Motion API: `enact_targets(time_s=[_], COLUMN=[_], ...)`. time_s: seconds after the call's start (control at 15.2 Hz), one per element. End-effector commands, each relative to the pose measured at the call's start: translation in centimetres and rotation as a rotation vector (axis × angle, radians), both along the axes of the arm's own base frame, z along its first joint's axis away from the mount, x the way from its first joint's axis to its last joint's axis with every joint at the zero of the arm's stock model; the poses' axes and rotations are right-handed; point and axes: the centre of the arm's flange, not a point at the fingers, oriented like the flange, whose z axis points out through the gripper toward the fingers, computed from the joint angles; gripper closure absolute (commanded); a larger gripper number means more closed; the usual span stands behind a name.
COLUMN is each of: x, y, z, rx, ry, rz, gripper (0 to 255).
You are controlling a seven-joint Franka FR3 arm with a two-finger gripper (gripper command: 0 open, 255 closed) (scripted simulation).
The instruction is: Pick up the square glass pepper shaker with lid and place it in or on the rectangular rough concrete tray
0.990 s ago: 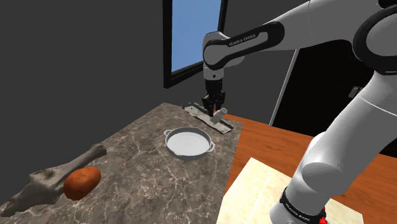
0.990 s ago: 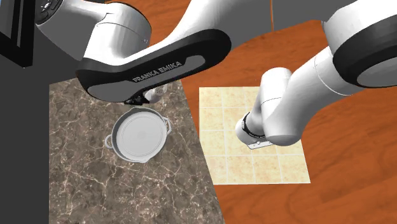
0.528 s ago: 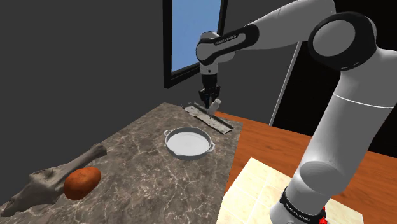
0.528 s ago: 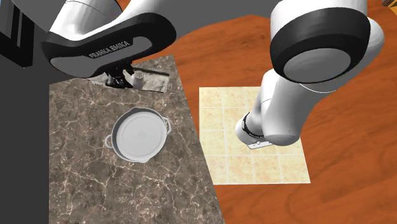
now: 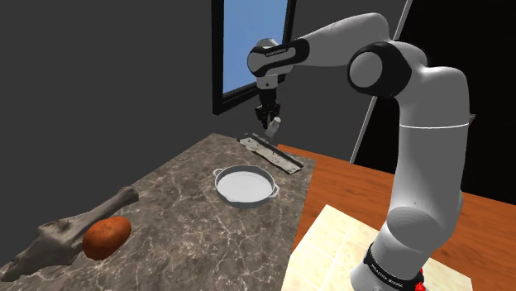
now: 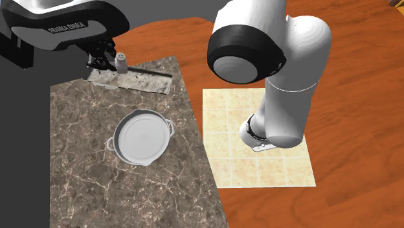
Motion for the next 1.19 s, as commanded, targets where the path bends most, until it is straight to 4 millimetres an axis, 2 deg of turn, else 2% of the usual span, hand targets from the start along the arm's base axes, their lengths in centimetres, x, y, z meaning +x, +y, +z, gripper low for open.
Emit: enact_targets(time_s=[0.0,0.13,1.06,1.12], x=[1.7,3.6,3.6,3.6], y=[-1.9,-3.7,-3.7,-3.7], z=[-0.3,-0.2,-7.6,-7.6], rx=[0.0,0.0,0.0,0.0], ry=[0.0,0.0,0.0,0.0], rz=[0.001,0.001,0.001,0.001], gripper=[255,255,255,255])
